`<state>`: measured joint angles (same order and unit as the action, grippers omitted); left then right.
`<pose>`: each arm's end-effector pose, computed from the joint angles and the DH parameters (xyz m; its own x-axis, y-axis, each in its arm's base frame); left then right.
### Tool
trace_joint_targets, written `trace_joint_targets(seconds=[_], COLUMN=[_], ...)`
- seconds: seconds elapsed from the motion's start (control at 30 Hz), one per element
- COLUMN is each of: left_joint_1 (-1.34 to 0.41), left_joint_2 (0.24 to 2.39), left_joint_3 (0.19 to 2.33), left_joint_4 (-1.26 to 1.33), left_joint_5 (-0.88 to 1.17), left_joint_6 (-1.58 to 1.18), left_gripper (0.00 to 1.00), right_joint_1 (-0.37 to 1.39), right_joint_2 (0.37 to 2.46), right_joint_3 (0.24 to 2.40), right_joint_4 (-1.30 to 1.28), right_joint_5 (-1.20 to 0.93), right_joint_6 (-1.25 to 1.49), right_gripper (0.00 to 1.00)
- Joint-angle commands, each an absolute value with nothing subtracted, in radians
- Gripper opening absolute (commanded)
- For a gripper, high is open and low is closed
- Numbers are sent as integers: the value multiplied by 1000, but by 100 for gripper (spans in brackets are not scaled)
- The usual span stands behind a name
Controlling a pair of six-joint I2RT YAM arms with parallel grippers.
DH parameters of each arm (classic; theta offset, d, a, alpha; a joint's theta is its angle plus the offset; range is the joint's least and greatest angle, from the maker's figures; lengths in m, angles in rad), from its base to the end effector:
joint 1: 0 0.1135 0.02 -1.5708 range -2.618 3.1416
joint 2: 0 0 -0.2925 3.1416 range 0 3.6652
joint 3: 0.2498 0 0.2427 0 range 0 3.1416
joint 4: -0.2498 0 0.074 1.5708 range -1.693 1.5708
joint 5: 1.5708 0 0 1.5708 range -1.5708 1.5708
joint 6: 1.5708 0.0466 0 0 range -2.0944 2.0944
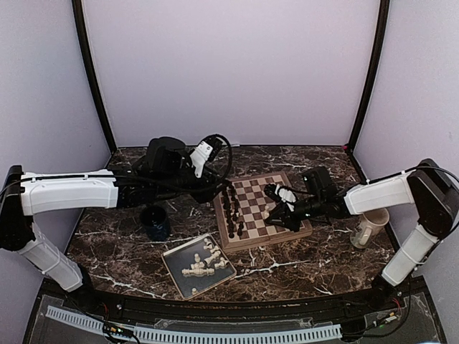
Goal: Set up the chess pieces on the board
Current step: Place the knight on the chessboard.
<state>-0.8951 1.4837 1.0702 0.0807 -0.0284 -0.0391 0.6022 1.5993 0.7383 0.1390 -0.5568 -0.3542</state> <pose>0.2187 -0.2707 0.3259 -0.2340 0.2295 -0.9448 0.7546 0.6556 -0.0277 0.2434 0.1972 0.1916 -0.2307 -0.5159 -0.8250 -0.9465 0.3156 0.0673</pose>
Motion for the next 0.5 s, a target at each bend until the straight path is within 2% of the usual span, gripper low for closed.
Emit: trace_joint_targets(seconds=[0.0, 0.2, 0.37, 0.47], left_joint_1=[-897, -897, -897, -897], left_joint_2=[1434, 1417, 1406, 1399], left_joint_3=[1043, 1017, 1012, 1010], left_joint_4=[100, 113, 105, 101], left_joint_5=[-45, -45, -48, -48], left_joint_6=[-40, -46, -39, -34], left_gripper=[50, 50, 50, 50], right_joint_1=[610, 611, 612, 611], right_joint_2=[1642, 1682, 1663, 1648], right_joint_3=[727, 741, 754, 783], right_joint_4=[181, 167, 147, 101], right_joint_5=[-550, -536, -519, -504], right_joint_6=[-356, -355, -343, -342], right_gripper=[12, 19, 33, 35])
